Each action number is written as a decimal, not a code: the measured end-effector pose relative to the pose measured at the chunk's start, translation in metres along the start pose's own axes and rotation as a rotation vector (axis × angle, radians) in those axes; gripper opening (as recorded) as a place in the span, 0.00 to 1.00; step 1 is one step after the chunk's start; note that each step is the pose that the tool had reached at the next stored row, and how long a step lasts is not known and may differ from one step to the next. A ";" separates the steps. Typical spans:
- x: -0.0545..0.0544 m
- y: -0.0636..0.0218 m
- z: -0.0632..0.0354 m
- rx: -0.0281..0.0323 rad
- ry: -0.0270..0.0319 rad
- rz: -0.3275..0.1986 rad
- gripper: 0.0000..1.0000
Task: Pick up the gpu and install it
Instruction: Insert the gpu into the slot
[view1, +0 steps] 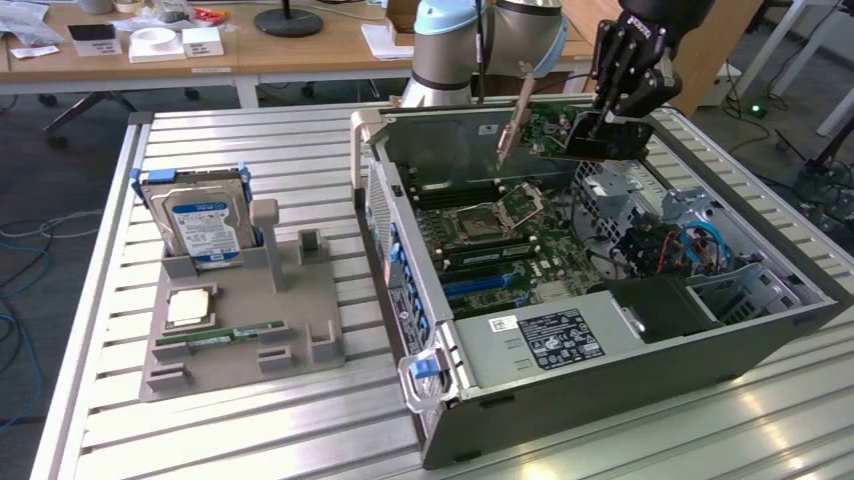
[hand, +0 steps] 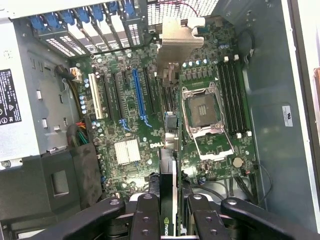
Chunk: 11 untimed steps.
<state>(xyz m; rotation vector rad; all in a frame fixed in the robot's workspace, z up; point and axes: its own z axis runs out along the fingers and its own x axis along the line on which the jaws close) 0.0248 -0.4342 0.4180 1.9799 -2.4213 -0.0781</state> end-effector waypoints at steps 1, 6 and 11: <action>0.000 0.0000 0.0000 0.0000 0.0001 0.000 0.26; 0.000 0.0000 0.0000 -0.0001 0.0002 -0.005 0.26; 0.000 0.0000 0.0000 -0.0005 0.0011 -0.024 0.26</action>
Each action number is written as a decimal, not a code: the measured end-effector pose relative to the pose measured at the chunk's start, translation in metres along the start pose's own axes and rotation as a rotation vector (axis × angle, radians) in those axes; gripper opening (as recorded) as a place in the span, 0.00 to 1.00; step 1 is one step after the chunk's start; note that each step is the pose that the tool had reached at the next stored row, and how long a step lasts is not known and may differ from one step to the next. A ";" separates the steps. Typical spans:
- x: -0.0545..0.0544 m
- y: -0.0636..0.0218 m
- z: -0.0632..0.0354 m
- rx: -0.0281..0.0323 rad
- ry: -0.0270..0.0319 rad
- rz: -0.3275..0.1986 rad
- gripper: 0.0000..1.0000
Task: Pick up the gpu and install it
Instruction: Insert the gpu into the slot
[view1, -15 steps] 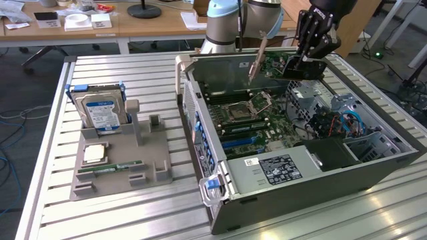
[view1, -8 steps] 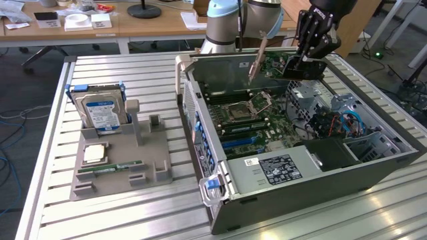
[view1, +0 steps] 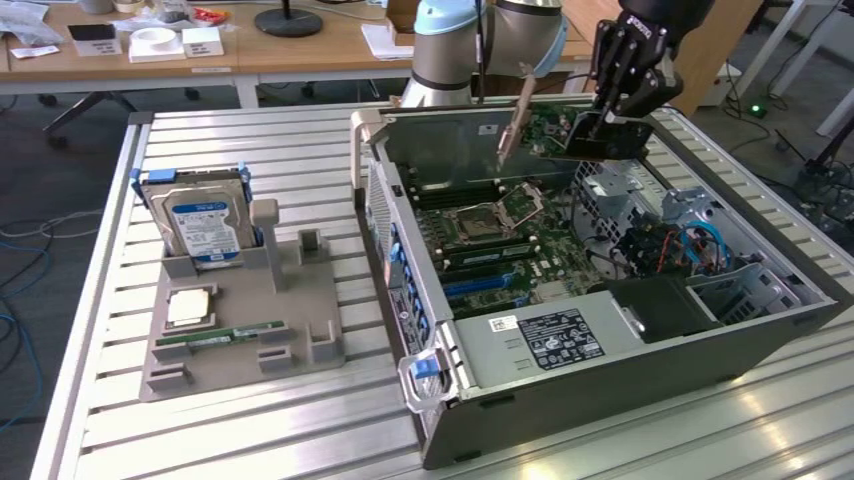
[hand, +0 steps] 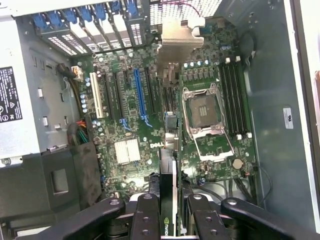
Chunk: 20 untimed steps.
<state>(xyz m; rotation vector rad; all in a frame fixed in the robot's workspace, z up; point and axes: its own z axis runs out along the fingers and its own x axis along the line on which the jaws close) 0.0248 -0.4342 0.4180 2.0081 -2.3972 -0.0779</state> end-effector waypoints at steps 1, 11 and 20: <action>0.000 0.0000 0.0000 -0.0001 0.0002 -0.005 0.26; 0.000 0.0000 0.0002 -0.0014 0.0031 -0.066 0.26; 0.000 0.0000 0.0003 -0.0026 0.0056 -0.120 0.26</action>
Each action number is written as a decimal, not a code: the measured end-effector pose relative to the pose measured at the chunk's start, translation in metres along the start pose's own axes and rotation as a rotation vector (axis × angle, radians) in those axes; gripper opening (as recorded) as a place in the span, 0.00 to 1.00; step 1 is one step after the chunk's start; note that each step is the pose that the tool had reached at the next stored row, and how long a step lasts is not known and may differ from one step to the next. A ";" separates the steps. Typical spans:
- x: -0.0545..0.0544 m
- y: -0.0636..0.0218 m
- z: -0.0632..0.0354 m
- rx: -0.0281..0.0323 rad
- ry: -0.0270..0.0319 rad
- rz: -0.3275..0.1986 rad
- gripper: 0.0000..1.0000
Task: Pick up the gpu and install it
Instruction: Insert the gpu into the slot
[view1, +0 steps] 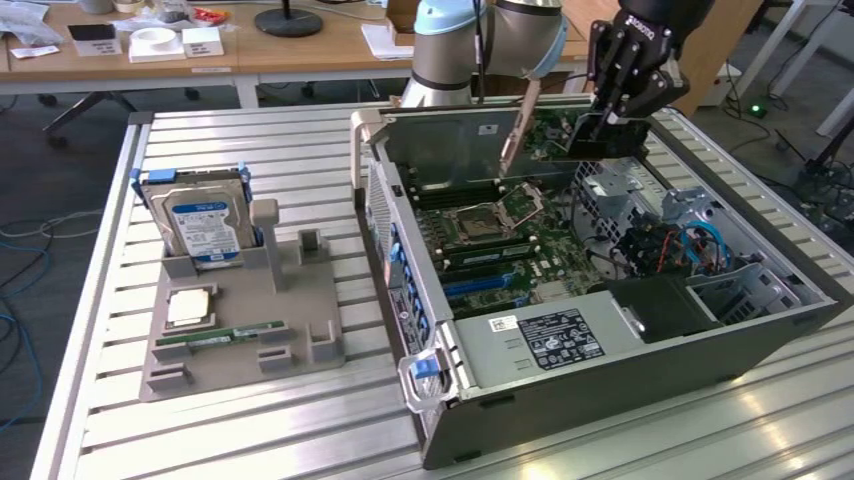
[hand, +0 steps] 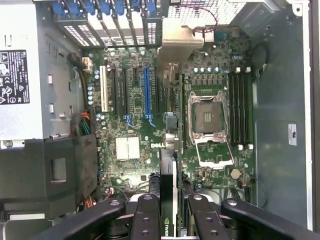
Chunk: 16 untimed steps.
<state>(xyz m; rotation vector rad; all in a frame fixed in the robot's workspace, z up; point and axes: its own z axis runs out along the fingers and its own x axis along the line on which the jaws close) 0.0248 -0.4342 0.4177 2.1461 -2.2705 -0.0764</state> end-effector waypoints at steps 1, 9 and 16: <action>0.000 0.0000 0.0000 0.0000 0.0001 -0.001 0.26; 0.000 0.0017 0.0034 0.0274 -0.0013 -0.005 0.26; 0.000 0.0043 0.0097 0.0443 -0.0020 -0.010 0.26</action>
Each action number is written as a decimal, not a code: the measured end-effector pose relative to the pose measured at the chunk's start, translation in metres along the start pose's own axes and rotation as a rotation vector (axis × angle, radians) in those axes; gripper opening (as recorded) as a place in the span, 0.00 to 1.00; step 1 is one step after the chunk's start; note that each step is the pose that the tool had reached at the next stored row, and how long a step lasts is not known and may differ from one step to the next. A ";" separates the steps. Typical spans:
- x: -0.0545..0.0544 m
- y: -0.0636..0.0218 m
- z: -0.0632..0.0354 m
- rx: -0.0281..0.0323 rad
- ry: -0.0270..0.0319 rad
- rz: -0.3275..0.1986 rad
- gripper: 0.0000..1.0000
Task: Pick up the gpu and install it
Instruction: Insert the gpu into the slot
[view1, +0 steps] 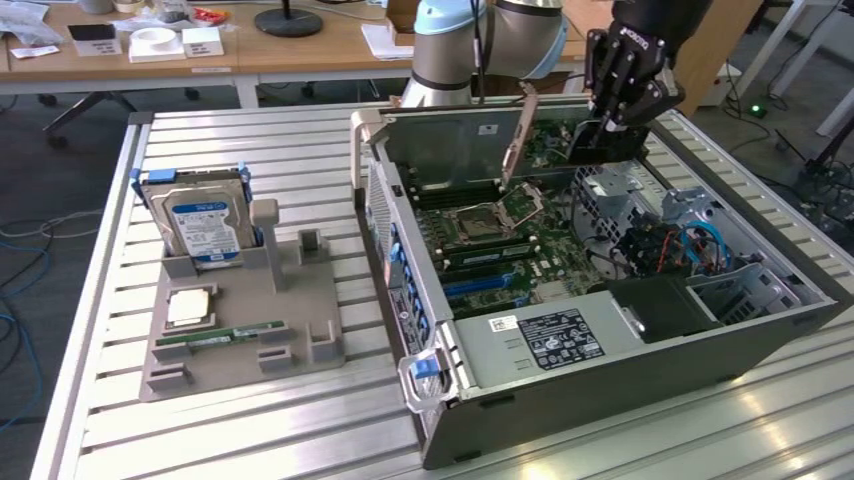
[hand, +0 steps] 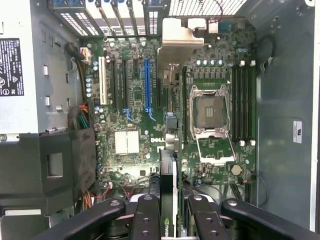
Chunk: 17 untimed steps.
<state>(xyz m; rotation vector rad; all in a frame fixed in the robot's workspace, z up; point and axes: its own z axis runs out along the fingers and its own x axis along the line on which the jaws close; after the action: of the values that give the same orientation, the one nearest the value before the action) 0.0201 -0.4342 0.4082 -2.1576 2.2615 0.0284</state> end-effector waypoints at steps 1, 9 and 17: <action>0.000 0.0004 0.0008 0.0019 -0.0001 -0.001 0.26; 0.000 0.0016 0.0051 0.0026 -0.0002 -0.001 0.26; 0.001 0.0076 0.0180 0.0060 -0.0002 -0.002 0.26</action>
<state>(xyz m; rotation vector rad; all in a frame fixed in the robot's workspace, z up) 0.0124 -0.4342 0.3902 -2.1566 2.2566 0.0218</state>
